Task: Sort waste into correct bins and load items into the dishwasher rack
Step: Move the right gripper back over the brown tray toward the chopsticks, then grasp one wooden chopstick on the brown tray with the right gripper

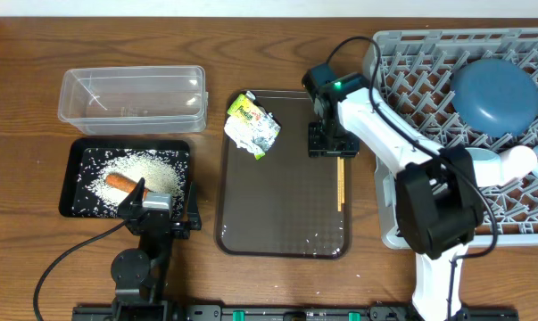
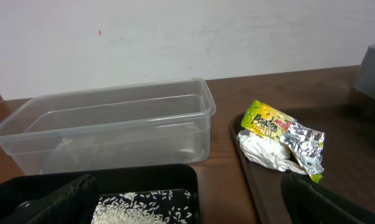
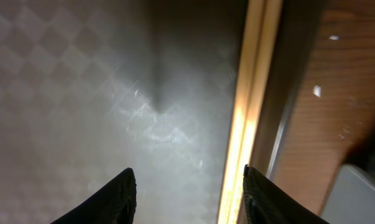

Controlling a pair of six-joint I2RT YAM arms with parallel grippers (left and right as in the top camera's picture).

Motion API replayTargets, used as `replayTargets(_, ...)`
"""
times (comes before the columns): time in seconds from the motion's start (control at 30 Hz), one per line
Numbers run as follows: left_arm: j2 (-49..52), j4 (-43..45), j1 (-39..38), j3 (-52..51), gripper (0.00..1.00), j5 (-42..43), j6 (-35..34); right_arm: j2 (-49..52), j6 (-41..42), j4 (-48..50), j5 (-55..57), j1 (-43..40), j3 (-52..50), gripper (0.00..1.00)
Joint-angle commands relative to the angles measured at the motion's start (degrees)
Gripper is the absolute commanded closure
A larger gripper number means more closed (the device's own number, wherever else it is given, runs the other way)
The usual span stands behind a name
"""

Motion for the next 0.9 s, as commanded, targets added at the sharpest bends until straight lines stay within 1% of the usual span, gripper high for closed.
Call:
replayTargets(0.0, -0.39, -2.03, 0.28, -0.92, 0.04, 0.61, 0.55, 2.14, 0.33, 0.28, -0.94, 0.04, 0.92, 0.48)
replayTargets(0.43, -0.39, -2.03, 0.28, -0.92, 0.04, 0.61, 0.55, 2.23, 0.98, 1.38, 2.16, -0.35, -0.79, 0.46)
replayTargets(0.87, -0.39, -2.03, 0.28, -0.92, 0.04, 0.61, 0.55, 2.23, 0.98, 6.19, 1.75, -0.22, -5.88, 0.47)
